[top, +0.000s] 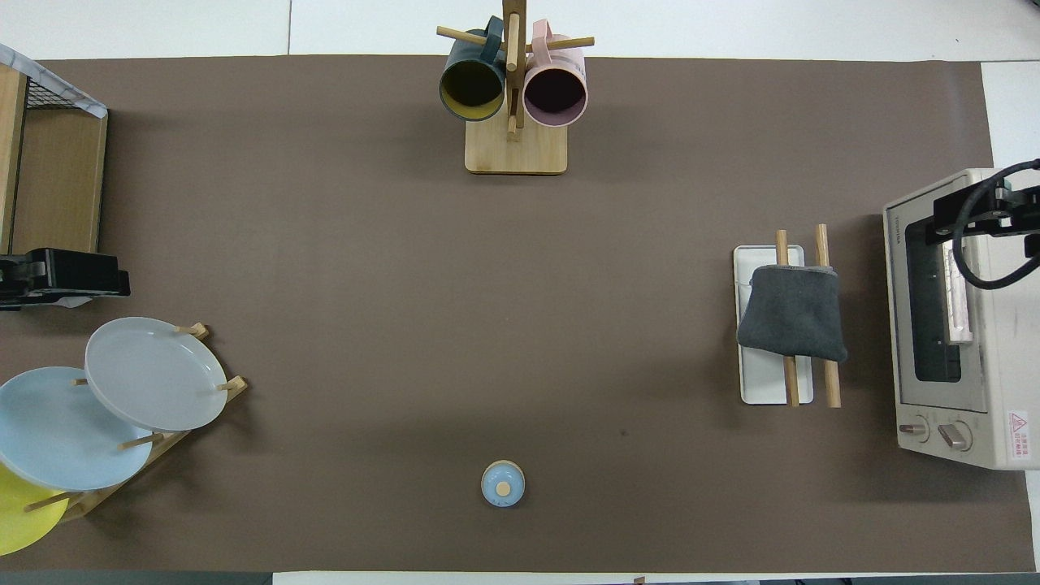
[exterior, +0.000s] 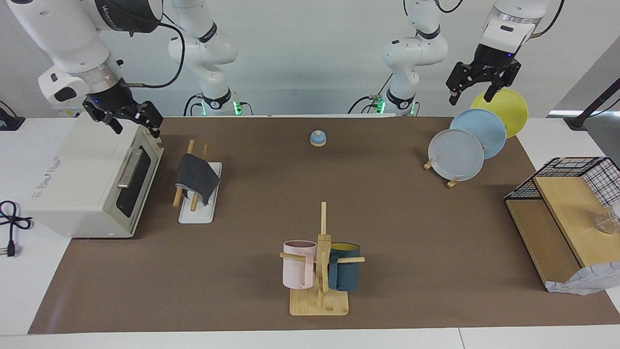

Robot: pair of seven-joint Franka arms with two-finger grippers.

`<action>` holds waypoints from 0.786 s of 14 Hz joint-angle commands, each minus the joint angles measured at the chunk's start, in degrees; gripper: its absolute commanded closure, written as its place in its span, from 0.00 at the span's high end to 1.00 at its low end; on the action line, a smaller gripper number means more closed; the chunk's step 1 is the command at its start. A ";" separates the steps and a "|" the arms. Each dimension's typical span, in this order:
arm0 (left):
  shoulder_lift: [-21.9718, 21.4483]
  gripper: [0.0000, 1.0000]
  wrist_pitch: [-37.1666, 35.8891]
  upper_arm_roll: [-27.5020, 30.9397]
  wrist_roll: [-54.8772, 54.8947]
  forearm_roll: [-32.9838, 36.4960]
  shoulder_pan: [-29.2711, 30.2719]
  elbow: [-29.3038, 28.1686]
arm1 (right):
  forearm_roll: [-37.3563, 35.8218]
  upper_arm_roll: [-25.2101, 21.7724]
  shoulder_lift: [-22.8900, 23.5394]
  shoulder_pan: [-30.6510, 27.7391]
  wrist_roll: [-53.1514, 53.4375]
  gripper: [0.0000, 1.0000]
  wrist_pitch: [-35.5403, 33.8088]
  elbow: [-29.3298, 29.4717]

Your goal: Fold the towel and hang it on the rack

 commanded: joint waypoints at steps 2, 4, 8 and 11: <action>-1.12 1.00 -0.38 0.49 0.40 -0.32 -0.38 -0.81 | 1.18 0.15 -0.24 -0.70 -1.69 1.00 1.01 -1.39; -1.21 1.00 -0.46 0.49 0.49 -0.32 -0.64 -0.90 | 1.18 0.15 -0.76 -0.87 -1.86 1.00 1.54 -2.87; -1.21 1.00 0.14 0.58 0.40 -0.32 -0.47 -0.73 | 1.18 0.07 -0.95 -0.87 -1.78 1.00 1.80 -3.32; -0.16 1.00 1.03 2.25 0.66 -0.41 0.15 0.23 | 1.18 -0.02 -0.86 -0.87 -1.86 1.00 1.80 -3.32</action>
